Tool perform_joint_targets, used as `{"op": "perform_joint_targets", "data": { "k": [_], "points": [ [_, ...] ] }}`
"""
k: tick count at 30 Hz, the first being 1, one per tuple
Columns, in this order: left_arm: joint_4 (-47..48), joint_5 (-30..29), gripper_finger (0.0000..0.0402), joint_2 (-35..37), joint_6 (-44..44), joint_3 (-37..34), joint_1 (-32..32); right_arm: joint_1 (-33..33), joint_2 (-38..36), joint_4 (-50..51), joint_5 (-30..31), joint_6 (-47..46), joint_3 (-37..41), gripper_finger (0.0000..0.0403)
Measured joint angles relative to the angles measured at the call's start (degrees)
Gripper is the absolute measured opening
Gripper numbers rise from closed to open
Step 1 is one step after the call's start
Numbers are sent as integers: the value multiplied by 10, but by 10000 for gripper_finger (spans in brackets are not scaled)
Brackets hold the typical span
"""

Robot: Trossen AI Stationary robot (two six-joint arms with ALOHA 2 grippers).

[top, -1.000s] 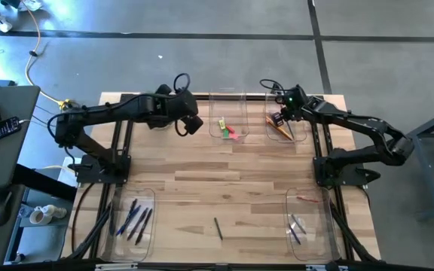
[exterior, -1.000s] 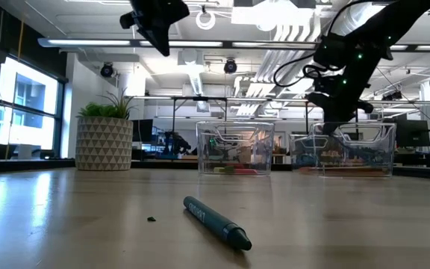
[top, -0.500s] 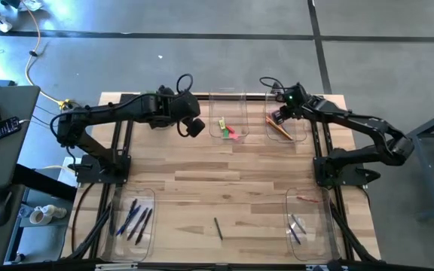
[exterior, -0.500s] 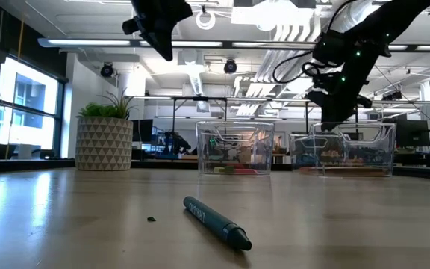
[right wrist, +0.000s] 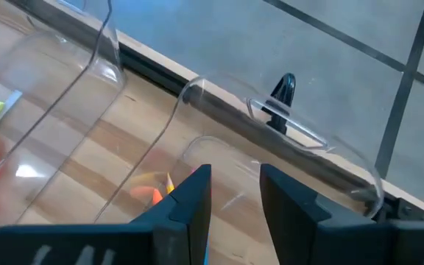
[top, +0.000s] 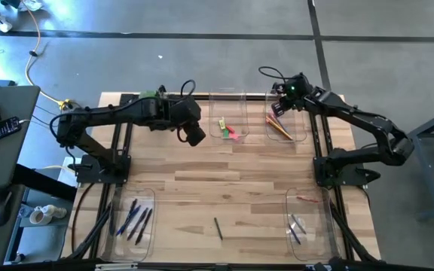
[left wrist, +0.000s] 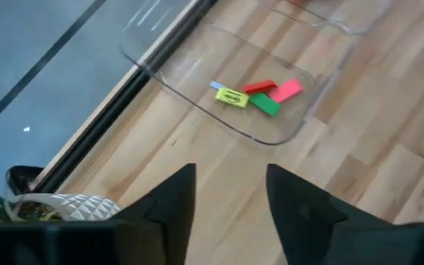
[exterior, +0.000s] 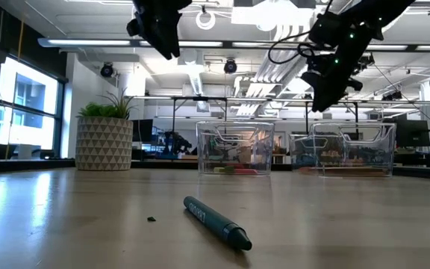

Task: Sort crayons/erasers/pens/pencils in bins
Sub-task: Put the green crayon into the bottom right transparent bin

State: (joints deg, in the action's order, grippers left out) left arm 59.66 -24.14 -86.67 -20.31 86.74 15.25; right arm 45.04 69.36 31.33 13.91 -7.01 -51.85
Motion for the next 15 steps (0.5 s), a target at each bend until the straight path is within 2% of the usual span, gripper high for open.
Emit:
{"op": "perform_joint_targets", "data": {
  "k": [7,15],
  "points": [
    [0,1,209,0,1,0,-30,0,0,76,0,-4,-51,107],
    [-8,31,213,0,47,0,-64,-17,0,157,-3,-42,-104,107]
  ]
}}
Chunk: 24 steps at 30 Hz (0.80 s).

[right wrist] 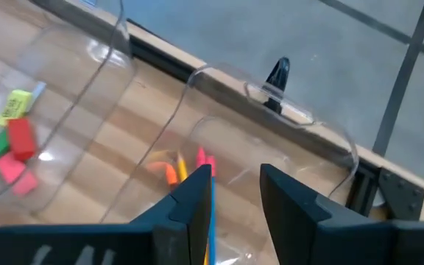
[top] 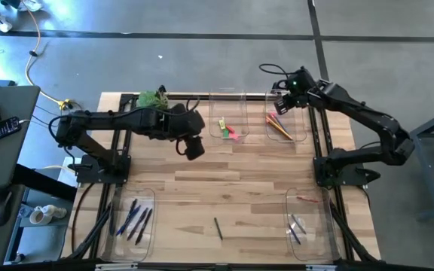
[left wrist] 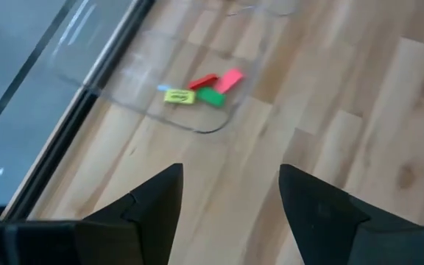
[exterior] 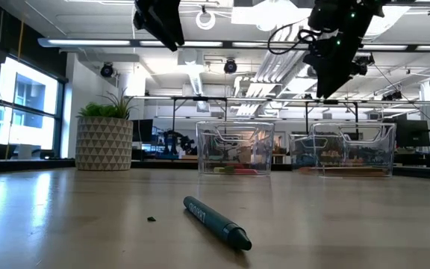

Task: Sort crayons/erasers/pens/pencils in bins
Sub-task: Put the green crayon into the bottom right transparent bin

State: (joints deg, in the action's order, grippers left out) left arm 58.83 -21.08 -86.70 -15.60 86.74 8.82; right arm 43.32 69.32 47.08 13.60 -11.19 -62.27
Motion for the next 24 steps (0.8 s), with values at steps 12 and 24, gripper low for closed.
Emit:
{"op": "perform_joint_targets", "data": {
  "k": [12,24],
  "points": [
    [-40,106,204,0,97,0,-48,-108,-23,45,-2,-148,-18,107],
    [-63,121,204,0,154,0,-107,-267,-30,44,28,-314,-18,107]
  ]
}}
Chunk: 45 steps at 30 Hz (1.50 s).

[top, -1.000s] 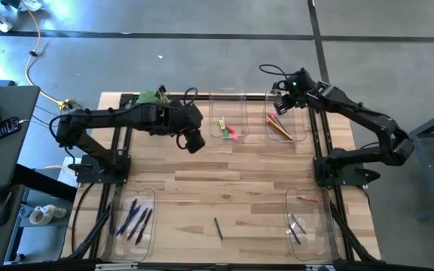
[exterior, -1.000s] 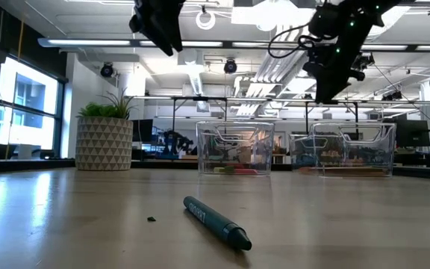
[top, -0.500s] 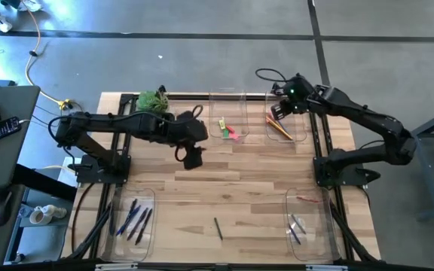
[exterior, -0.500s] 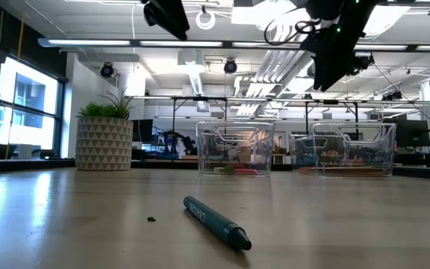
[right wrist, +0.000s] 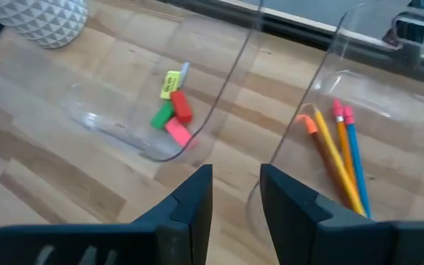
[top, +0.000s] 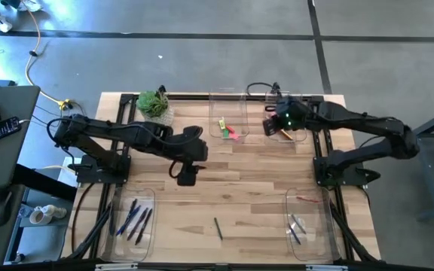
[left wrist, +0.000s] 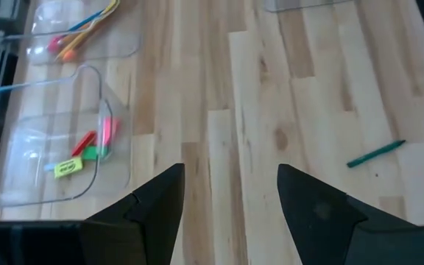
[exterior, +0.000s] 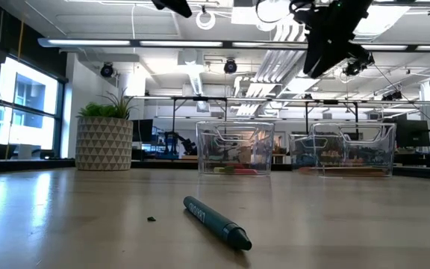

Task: Sort crayons/erasers/pens/pencils in bins
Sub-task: Put the green crayon into the bottom right transparent bin

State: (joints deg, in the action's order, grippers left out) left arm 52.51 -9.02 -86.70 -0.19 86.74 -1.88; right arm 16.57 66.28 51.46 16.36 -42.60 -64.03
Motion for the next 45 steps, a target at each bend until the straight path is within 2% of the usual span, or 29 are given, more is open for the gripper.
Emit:
{"op": "perform_joint_targets", "data": {
  "k": [10,17,33,45],
  "points": [
    [-7,30,204,-50,8,1,-37,-115,0,2,59,-113,0,107],
    [-16,43,204,-112,64,0,-72,-165,7,11,82,-152,0,107],
    [-96,70,204,-224,139,0,-119,-193,50,41,82,-180,0,107],
    [-151,75,204,-286,138,0,-124,-193,60,68,72,-174,0,107]
  ]
}}
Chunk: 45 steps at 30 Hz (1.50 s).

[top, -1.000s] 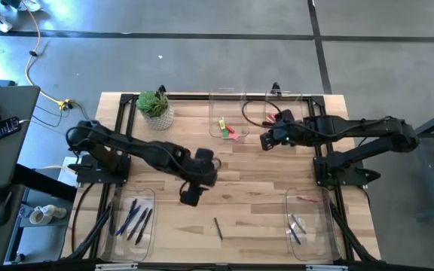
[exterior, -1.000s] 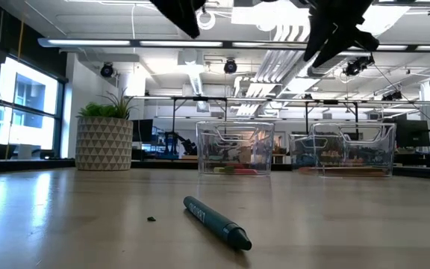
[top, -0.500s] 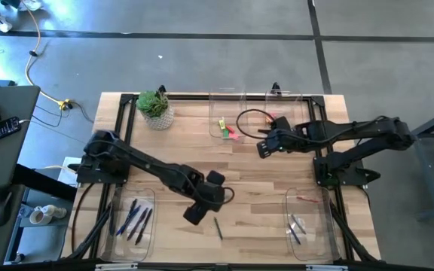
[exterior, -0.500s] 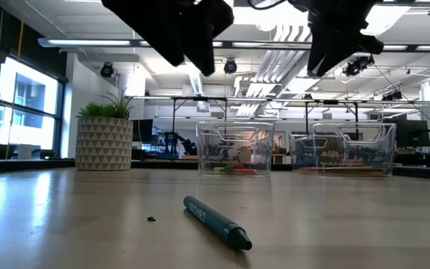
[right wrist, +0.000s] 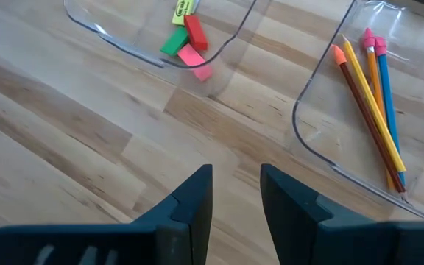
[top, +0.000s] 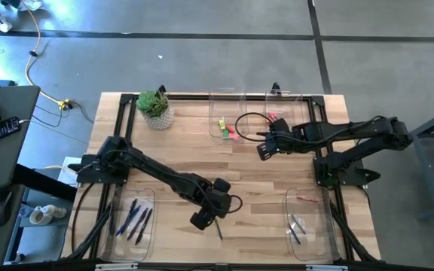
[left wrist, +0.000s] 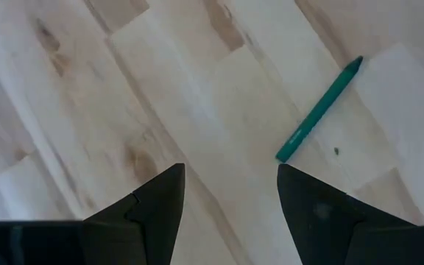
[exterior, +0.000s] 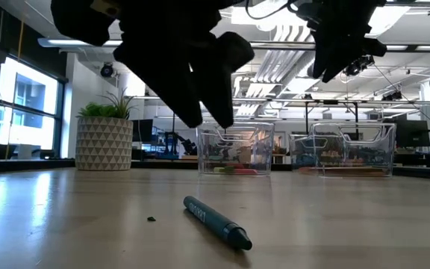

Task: Sort crayons/erasers/pens/pencils in bins
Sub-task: Put the green crayon into the bottom right transparent bin

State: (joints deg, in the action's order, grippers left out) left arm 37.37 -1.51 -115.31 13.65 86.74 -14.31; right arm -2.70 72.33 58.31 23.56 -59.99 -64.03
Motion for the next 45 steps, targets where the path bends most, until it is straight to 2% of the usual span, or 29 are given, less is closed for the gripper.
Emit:
{"op": "perform_joint_targets", "data": {
  "k": [14,25,36,40,45],
  "points": [
    [-55,25,204,-43,0,0,-26,0,0,9,0,0,0,107],
    [-65,26,204,-45,1,0,-29,0,0,12,0,0,0,107],
    [-72,39,204,-87,15,0,-32,0,0,18,0,0,0,107],
    [-71,45,187,-93,15,2,-32,0,0,19,0,0,0,107],
    [-70,46,135,-94,15,2,-30,0,0,20,-10,1,0,107]
  ]
}}
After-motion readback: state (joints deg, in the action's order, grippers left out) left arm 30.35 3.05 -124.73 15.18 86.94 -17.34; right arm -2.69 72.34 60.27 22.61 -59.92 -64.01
